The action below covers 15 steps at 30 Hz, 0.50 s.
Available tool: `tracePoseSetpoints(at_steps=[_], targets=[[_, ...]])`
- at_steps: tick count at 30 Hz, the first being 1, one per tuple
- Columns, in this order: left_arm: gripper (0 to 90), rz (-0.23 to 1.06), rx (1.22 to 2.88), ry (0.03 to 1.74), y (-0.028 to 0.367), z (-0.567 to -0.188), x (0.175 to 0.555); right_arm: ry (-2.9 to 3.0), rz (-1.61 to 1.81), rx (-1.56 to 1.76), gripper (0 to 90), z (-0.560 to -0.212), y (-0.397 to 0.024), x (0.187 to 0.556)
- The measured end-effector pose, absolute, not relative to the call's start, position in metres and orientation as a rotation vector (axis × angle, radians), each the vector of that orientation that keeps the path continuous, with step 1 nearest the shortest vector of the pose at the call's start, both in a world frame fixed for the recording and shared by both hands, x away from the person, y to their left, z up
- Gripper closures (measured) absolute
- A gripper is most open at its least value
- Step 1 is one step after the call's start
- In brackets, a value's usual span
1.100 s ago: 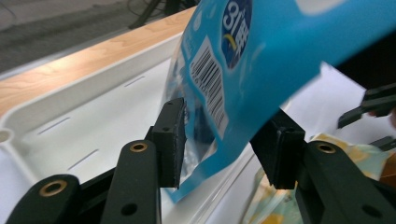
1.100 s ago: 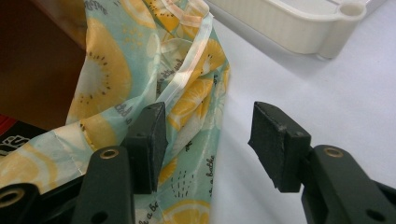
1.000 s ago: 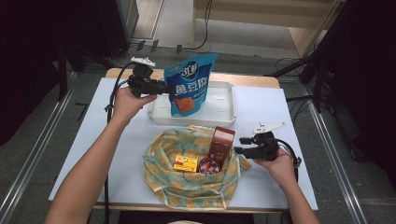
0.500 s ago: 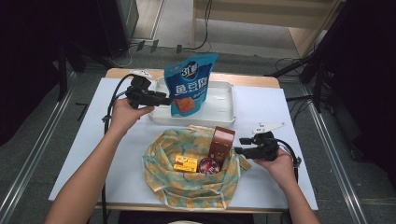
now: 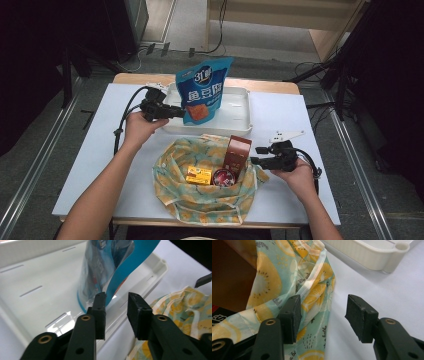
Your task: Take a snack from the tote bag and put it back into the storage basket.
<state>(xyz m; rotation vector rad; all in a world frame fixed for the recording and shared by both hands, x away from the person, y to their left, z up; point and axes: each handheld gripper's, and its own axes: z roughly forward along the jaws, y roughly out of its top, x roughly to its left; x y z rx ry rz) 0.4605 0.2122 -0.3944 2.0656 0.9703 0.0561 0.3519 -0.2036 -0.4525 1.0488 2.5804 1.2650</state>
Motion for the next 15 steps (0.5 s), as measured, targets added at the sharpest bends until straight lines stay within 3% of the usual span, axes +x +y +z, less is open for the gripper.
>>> tracePoseSetpoints(at_steps=[8,15], targets=[[86.5,0.083,2.067,1.009,0.2054,-0.4,0.4648,2.577,1.267,1.047,47.3,-0.4519,-0.2027,0.3527],[89.3,0.089,2.055,1.027,0.2014,-0.4,0.4701,2.581,1.265,1.039,47.4,-0.4522,-0.2022,0.3538]])
